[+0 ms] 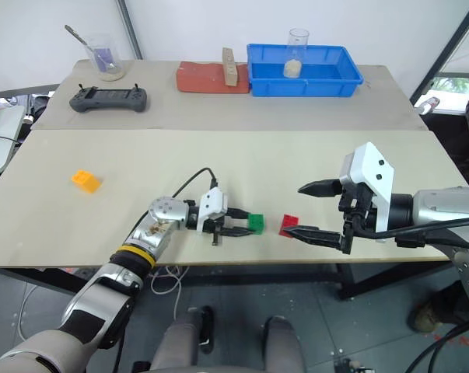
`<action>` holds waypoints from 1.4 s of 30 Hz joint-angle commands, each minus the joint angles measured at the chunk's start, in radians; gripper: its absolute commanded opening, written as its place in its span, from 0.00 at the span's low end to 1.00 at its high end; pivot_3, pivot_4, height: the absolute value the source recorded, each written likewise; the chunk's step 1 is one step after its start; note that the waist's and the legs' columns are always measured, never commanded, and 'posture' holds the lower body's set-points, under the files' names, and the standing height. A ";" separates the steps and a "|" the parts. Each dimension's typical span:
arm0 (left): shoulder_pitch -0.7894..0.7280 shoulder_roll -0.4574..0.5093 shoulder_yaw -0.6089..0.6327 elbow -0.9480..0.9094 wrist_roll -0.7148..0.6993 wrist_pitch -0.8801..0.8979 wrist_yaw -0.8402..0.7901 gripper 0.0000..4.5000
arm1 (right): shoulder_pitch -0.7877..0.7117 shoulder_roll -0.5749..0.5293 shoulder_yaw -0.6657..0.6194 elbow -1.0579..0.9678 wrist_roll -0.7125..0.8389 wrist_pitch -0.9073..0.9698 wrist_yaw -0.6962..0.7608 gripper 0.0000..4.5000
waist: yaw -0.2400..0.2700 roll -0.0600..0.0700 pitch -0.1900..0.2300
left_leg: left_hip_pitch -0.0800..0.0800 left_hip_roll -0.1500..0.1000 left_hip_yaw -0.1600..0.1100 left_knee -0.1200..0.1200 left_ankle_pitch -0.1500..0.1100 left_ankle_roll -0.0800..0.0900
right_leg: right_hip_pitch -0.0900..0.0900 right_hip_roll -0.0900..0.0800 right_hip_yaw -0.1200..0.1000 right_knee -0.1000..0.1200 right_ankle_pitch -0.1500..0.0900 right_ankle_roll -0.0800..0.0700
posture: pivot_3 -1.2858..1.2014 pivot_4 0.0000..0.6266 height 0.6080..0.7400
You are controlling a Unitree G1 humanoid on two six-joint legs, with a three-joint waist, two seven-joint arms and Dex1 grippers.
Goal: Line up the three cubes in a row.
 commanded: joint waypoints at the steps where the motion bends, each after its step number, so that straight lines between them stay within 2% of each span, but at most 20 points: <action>1: -0.023 -0.005 0.009 0.022 0.015 -0.024 -0.006 0.28 | -0.008 -0.009 -0.035 -0.011 0.006 -0.020 -0.002 1.00 | 0.000 0.000 0.000 | 0.000 0.000 0.000 0.000 0.000 0.000 | 0.000 0.000 0.000 0.000 0.000 0.000 | 0.52 0.24 1.00; 3: -0.030 -0.011 0.010 0.042 0.020 -0.041 0.000 0.52 | -0.010 -0.007 -0.029 -0.006 0.000 -0.024 -0.001 1.00 | 0.000 0.000 0.000 | 0.000 0.000 0.000 0.000 0.000 0.000 | 0.000 0.000 0.000 0.000 0.000 0.000 | 0.52 0.24 1.00; 4: -0.034 -0.015 0.012 0.050 0.021 -0.046 0.004 0.59 | -0.009 -0.006 -0.027 -0.004 -0.002 -0.026 0.000 1.00 | 0.000 0.000 0.000 | 0.000 0.000 0.000 0.000 0.000 0.000 | 0.000 0.000 0.000 0.000 0.000 0.000 | 0.52 0.24 1.00; 7: -0.044 -0.017 0.026 0.058 0.019 -0.048 0.009 0.92 | -0.012 -0.005 -0.019 0.003 -0.006 -0.033 0.004 1.00 | 0.002 0.000 0.000 | 0.000 0.000 0.000 0.000 0.000 0.000 | 0.000 0.000 0.000 0.000 0.000 0.000 | 0.52 0.24 1.00; 8: -0.041 -0.012 0.030 0.049 0.015 -0.044 0.008 0.99 | -0.013 -0.005 -0.014 0.006 -0.011 -0.038 0.008 1.00 | 0.001 0.000 0.000 | 0.000 0.000 0.000 0.000 0.000 0.000 | 0.000 0.000 0.000 0.000 0.000 0.000 | 0.52 0.24 1.00; 11: -0.012 0.012 0.045 -0.013 -0.002 -0.011 0.002 0.99 | -0.022 -0.002 0.002 0.018 -0.021 -0.051 0.016 1.00 | 0.000 0.000 0.000 | 0.000 0.000 0.000 0.000 0.000 0.000 | 0.000 0.000 0.000 0.000 0.000 0.000 | 0.52 0.24 1.00; 16: 0.149 0.095 0.111 -0.323 -0.059 0.152 0.067 0.99 | -0.094 0.025 0.064 0.058 -0.033 -0.073 0.022 1.00 | -0.011 0.000 0.000 | 0.000 0.001 0.000 -0.001 0.001 0.002 | -0.001 0.000 0.001 0.001 0.002 0.001 | 0.52 0.24 1.00; 21: 0.357 0.140 0.267 -0.650 -0.082 0.321 0.323 0.99 | -0.220 0.121 0.140 0.093 -0.025 -0.056 -0.019 1.00 | -0.019 0.000 0.000 | 0.001 0.001 0.000 -0.001 0.003 0.005 | -0.001 0.000 0.001 0.002 0.002 0.001 | 0.52 0.24 1.00; 25: 0.523 0.105 0.462 -0.768 -0.057 0.343 0.612 0.99 | -0.314 0.207 0.211 0.116 -0.056 -0.050 -0.069 1.00 | -0.018 0.000 0.000 | 0.001 0.001 0.000 -0.001 0.001 0.002 | -0.001 0.000 0.001 0.001 0.001 0.001 | 0.52 0.24 1.00; 29: 0.617 0.076 0.624 -0.793 -0.016 0.331 0.857 0.99 | -0.381 0.263 0.247 0.138 -0.061 -0.045 -0.089 1.00 | -0.014 0.000 0.000 | 0.001 0.001 0.000 -0.001 -0.002 -0.002 | -0.002 0.000 0.000 0.001 0.001 0.000 | 0.52 0.24 1.00; 33: 0.630 0.074 0.699 -0.741 0.018 0.320 1.012 0.99 | -0.421 0.289 0.272 0.167 -0.070 -0.054 -0.072 1.00 | 0.001 0.000 0.000 | 0.001 0.001 0.000 -0.001 -0.002 -0.003 | -0.004 -0.001 -0.001 0.000 0.000 -0.002 | 0.52 0.24 1.00; 38: 0.580 0.120 0.718 -0.651 -0.001 0.309 1.030 0.99 | -0.446 0.300 0.291 0.198 -0.095 -0.068 -0.051 1.00 | 0.007 0.000 0.000 | 0.000 0.001 0.002 -0.001 -0.003 -0.004 | -0.004 -0.002 -0.002 -0.001 0.001 -0.002 | 0.52 0.24 1.00; 42: 0.519 0.217 0.742 -0.514 -0.043 0.288 0.951 0.99 | -0.444 0.300 0.290 0.201 -0.109 -0.067 -0.048 1.00 | 0.003 0.000 0.000 | 0.000 0.002 0.002 -0.002 -0.003 -0.004 | -0.005 -0.002 -0.002 0.000 0.001 -0.003 | 0.52 0.24 1.00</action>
